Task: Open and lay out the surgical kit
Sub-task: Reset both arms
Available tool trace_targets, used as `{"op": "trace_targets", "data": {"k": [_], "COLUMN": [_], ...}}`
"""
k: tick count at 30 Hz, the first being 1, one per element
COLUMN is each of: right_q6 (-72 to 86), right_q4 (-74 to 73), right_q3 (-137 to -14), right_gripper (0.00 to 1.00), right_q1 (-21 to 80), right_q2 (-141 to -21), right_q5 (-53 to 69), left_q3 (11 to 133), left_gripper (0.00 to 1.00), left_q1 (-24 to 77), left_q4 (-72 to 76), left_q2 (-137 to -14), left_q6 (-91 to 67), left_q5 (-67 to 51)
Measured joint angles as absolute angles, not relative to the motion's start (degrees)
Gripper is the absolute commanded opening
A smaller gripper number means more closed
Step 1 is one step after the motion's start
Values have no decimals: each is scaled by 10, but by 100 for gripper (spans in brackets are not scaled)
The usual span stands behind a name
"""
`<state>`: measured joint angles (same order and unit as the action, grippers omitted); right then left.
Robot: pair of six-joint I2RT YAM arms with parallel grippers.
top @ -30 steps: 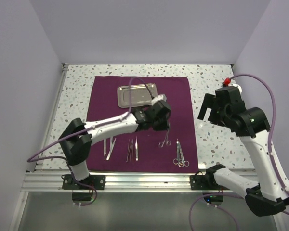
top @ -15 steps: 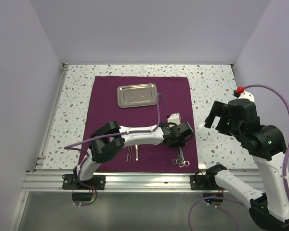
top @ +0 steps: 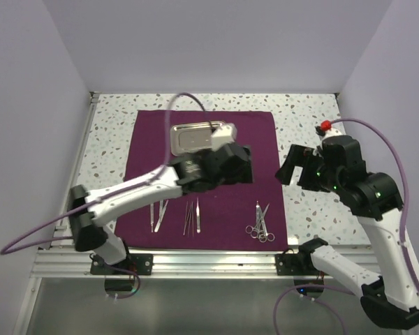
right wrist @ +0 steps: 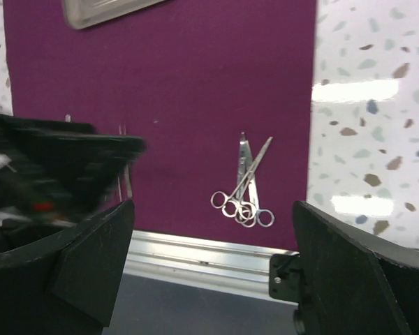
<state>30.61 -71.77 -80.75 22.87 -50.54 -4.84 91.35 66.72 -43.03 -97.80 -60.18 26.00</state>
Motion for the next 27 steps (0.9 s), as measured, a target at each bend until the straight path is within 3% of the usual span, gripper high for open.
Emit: {"op": "trace_targets", "data": {"k": [4,8,15,27], "right_q6": [311,330,349,361], "right_q4": [-658,-582,-493,-470], "right_q3": [-779,-739,-736,-747], "right_gripper": [98,99,98,98], "right_q1": [229,229,230,230], "right_q2": [-548,-559,-560,-579], "right_q5": [10,52,84,70], "left_q3": [833,767,692,687], "left_gripper": [100,100,100,100], "left_q1": [557,443,374,314], "left_q4": [-432,-460,-481,-464], "left_q2": [-791,-693,-658,-648], "left_q6": [-502,-414,-300,-220], "left_q5": [271,297,274,232]}}
